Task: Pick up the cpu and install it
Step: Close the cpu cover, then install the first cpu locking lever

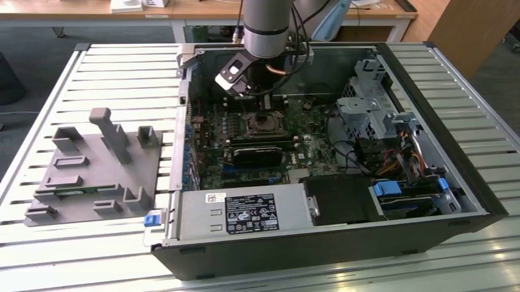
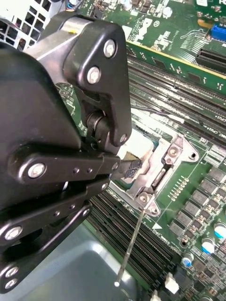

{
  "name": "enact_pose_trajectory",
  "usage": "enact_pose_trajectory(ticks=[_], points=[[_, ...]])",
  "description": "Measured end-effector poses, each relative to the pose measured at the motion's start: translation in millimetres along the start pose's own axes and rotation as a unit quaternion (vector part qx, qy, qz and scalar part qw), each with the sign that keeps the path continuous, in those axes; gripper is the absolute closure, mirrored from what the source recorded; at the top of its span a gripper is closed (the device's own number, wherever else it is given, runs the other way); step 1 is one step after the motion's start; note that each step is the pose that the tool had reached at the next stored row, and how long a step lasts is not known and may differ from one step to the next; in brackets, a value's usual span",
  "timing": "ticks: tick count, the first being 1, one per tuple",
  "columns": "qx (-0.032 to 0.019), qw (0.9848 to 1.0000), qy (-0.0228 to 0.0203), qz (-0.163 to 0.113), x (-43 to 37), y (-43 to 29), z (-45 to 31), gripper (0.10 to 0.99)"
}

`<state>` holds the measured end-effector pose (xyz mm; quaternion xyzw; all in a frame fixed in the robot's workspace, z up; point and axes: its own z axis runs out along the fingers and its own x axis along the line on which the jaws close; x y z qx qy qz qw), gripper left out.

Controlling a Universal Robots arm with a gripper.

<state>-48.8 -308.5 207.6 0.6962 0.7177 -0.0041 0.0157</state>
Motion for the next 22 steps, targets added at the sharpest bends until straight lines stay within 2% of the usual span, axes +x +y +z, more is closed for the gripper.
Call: enact_pose_trajectory(ticks=[5,22], points=[[0.0,1.0,0.0,0.0,-0.1,3.6,0.1,0.98],[0.0,1.0,-0.0003,0.0,-0.2,4.0,-4.6,0.98]])
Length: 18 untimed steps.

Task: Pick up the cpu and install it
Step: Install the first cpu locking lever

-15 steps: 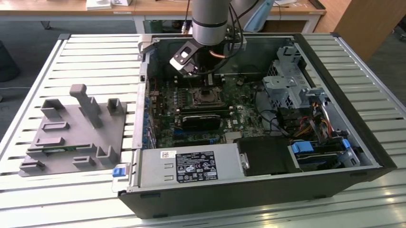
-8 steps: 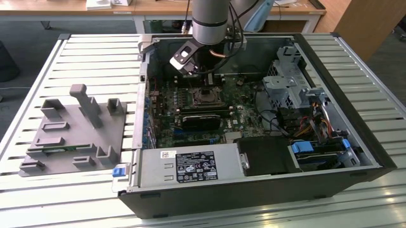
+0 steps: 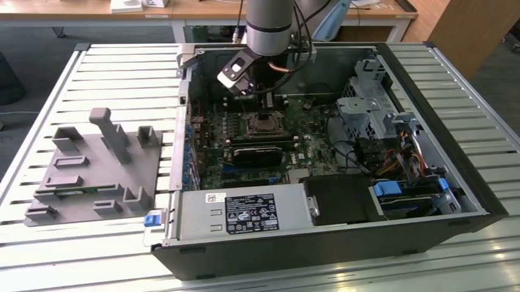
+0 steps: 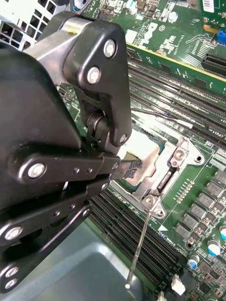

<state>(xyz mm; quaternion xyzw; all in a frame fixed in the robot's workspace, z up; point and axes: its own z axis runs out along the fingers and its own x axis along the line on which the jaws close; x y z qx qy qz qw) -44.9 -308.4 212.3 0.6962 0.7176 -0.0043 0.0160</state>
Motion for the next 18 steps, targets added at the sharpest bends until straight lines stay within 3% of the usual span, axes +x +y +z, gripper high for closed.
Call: enact_pose_trajectory(ticks=[18], points=[[0.0,1.0,0.0,0.0,-0.2,0.1,-4.8,0.98]])
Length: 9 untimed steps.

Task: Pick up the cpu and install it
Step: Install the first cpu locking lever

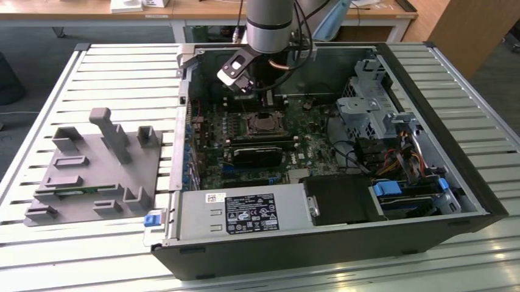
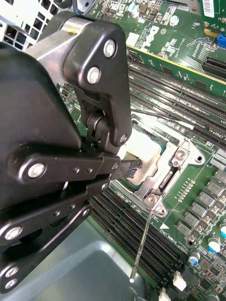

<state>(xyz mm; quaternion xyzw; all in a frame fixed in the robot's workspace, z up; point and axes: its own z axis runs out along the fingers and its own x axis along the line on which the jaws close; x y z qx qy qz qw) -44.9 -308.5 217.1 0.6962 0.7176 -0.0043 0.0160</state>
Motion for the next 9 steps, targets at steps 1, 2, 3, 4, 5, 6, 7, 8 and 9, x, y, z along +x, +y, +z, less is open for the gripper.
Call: enact_pose_trajectory(ticks=[1,2,3,4,5,6,7,8,9], points=[[0.0,1.0,0.0,0.0,0.0,0.0,-0.1,0.98],[0.0,1.0,0.0,0.0,0.0,0.0,-0.3,0.98],[0.0001,1.0,-0.0001,0.0,0.0,0.0,-0.5,0.98],[0.0,1.0,-0.0001,0.0,0.0,0.0,-0.6,0.98],[0.0,1.0,0.0,0.0,0.0,0.0,-0.7,0.98],[0.0,1.0,0.0,0.0,0.0,0.0,-0.9,0.98],[0.0,1.0,0.0,0.0,0.0,0.0,-1.1,0.98],[0.0,1.0,0.0,0.0,0.0,0.0,-1.3,0.98],[0.0,1.0,0.0,0.0,0.0,0.0,-1.4,0.98]])
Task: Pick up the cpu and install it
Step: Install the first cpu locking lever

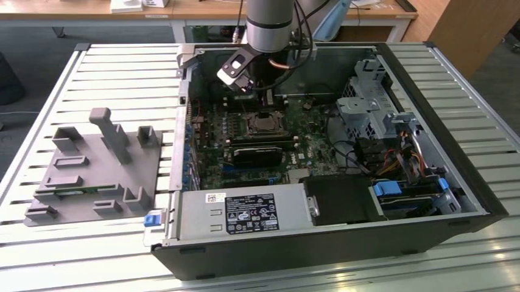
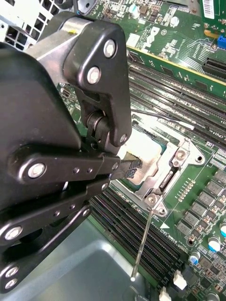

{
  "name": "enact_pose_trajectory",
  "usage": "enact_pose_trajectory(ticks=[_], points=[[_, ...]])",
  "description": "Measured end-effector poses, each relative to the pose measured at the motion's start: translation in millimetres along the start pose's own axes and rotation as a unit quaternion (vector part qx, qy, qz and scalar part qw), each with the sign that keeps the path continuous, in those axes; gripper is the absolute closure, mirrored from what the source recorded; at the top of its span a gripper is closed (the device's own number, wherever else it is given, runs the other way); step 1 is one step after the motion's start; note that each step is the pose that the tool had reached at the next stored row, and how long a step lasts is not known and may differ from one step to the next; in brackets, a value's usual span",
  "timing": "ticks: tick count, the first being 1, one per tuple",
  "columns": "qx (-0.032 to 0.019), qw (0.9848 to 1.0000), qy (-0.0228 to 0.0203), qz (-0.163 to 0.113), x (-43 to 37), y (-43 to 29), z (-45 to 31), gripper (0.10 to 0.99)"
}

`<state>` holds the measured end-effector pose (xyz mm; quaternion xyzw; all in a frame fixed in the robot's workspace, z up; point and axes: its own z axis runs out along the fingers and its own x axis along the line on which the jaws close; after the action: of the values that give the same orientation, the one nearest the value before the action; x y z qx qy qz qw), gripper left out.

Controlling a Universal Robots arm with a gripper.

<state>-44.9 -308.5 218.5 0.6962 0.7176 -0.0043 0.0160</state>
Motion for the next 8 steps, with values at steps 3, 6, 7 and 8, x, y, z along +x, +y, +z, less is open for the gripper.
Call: enact_pose_trajectory(ticks=[3,6,7,8], points=[[0.0,1.0,0.0,0.0,0.0,0.0,-0.6,0.98],[0.0,1.0,0.0,0.0,0.0,0.0,-1.3,0.98],[0.0,1.0,0.0,0.0,0.0,0.0,-1.5,0.98],[0.0,1.0,0.0,0.0,-0.1,0.0,-1.7,0.98]])
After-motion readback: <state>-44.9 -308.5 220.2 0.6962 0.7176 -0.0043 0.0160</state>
